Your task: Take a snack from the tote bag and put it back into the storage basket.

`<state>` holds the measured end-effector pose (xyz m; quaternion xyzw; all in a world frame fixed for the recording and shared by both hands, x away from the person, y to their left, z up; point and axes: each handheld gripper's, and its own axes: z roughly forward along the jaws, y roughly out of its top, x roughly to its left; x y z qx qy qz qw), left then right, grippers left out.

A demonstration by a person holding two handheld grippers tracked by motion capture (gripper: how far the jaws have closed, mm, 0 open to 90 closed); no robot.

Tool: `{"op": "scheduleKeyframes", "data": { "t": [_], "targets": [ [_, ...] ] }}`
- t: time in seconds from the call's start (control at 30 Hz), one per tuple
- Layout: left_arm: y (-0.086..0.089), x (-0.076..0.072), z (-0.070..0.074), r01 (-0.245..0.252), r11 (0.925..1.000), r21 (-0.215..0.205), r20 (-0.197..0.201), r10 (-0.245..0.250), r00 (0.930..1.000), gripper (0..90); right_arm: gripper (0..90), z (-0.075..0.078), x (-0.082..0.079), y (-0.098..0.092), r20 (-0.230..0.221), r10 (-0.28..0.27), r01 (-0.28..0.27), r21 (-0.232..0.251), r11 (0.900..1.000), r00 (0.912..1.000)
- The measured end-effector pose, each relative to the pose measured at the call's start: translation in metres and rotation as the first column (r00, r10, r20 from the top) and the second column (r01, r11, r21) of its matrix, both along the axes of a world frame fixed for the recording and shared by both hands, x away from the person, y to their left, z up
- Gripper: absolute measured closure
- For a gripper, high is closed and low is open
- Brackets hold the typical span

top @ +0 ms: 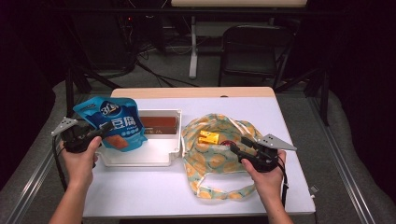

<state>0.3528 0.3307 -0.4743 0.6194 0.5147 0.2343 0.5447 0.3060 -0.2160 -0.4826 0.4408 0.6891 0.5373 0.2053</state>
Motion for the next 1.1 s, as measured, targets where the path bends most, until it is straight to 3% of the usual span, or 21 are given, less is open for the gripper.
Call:
{"op": "scheduleKeyframes", "data": {
  "t": [0.07,0.17,0.23,0.5,0.6,0.83,0.87,1.1],
  "targets": [
    [-0.001,-0.008,0.000,-0.018,0.9998,0.006,0.003,0.018,0.9998,31.7,49.3,0.000,0.002,-0.002,-0.004,-0.017,0.017,-0.002,1.000,0.9999],
    [-0.003,-0.022,0.001,-0.054,0.9984,0.014,0.016,0.054,0.9984,30.1,59.6,-0.001,0.005,-0.003,-0.004,-0.044,0.043,-0.005,0.999,0.9990],
    [-0.005,-0.033,0.003,-0.066,0.9977,0.019,0.022,0.065,0.9976,28.9,73.4,-0.004,0.009,-0.004,-0.015,-0.064,0.063,-0.020,0.998,0.9979],
    [-0.021,-0.057,0.001,-0.065,0.9970,0.042,0.035,0.064,0.9974,29.2,89.6,-0.014,0.007,-0.007,-0.033,-0.070,0.070,-0.002,0.998,0.9970],
    [-0.029,-0.061,0.000,-0.049,0.9977,0.048,0.037,0.047,0.9982,29.6,90.0,-0.017,0.003,-0.007,-0.037,-0.056,0.055,-0.026,0.998,0.9977],
    [-0.066,-0.065,-0.004,0.030,0.9964,0.079,0.031,-0.033,0.9990,30.4,90.0,-0.025,-0.008,-0.009,-0.054,-0.041,0.038,-0.048,0.998,0.9977],
    [-0.077,-0.064,-0.004,0.061,0.9940,0.090,0.030,-0.064,0.9975,30.6,90.0,-0.027,-0.009,-0.010,-0.055,-0.041,0.039,-0.046,0.998,0.9976],
    [-0.113,-0.061,-0.009,0.152,0.9828,0.105,0.015,-0.154,0.9880,32.5,89.5,-0.034,-0.014,-0.014,-0.070,-0.036,0.033,-0.035,0.999,0.9969]
  ]
}}
